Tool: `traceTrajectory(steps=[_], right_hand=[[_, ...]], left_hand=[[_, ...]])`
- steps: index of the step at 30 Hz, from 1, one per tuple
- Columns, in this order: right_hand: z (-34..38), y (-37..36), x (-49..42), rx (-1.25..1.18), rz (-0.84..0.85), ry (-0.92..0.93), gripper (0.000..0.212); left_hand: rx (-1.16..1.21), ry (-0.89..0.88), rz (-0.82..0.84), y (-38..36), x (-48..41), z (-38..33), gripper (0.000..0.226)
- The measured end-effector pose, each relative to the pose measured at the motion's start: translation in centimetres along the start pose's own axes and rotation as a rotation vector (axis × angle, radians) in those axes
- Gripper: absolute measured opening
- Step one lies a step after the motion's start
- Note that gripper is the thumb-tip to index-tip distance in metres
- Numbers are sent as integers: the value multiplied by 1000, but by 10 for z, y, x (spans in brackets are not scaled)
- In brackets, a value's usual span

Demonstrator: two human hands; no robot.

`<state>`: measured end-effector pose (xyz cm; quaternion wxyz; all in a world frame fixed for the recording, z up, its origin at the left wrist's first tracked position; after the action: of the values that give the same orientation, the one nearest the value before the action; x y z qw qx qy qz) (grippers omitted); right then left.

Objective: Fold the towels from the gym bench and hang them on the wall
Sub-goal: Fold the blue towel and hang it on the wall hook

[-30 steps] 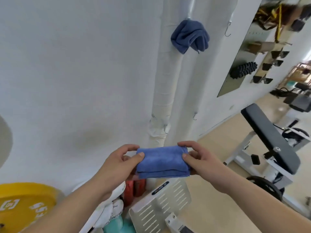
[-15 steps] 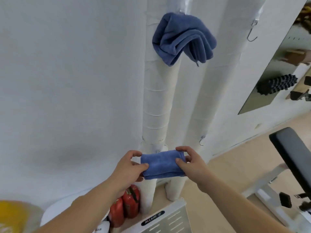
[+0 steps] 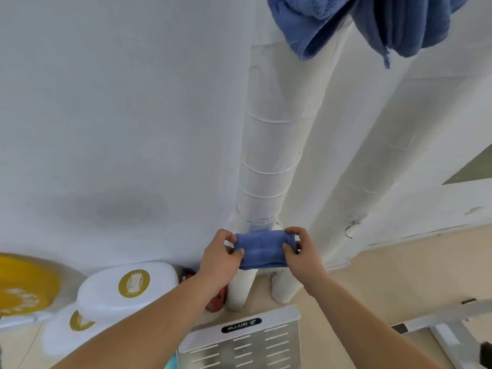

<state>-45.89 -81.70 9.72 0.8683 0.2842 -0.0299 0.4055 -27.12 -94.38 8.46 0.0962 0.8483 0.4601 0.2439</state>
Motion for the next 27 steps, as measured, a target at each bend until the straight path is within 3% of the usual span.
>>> traceTrajectory(steps=[7, 11, 14, 16, 18, 21, 25, 27], right_hand=[[-22, -12, -33, -16, 15, -99, 25], [-23, -20, -38, 72, 24, -114, 26], [-15, -15, -41, 349, -140, -6, 32], [-3, -19, -42, 539, -202, 188, 18], [-1, -29, -40, 670, -184, 335, 9], [-8, -32, -37, 634, -113, 380, 19], [-18, -28, -26, 436, 62, 230, 37], [-24, -33, -20, 352, 174, 122, 43]], left_hand=[[41, 12, -28, -14, -15, 19, 24], [-171, -76, -138, -15, -19, 15, 25], [-390, -382, -197, -21, -19, -6, 22], [-563, -678, -125, -39, -17, -19, 12], [-656, -793, -49, -54, -16, -18, 14], [-674, -757, -22, -57, -12, -9, 26], [-476, -666, -49, -51, -2, 5, 40], [-352, -541, -9, -50, -1, 11, 41]])
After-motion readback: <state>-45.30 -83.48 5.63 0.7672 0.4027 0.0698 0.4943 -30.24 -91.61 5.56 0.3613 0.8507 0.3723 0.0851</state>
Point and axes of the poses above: each hand's wrist, its own x-axis away from the middle knuckle, its own y-axis out of the back of the hand, z = x × y, the point moved 7 cm from there along -x, towards the middle knuckle, and after that the axes turned 2 degrees about x, right-handed, at the moved point
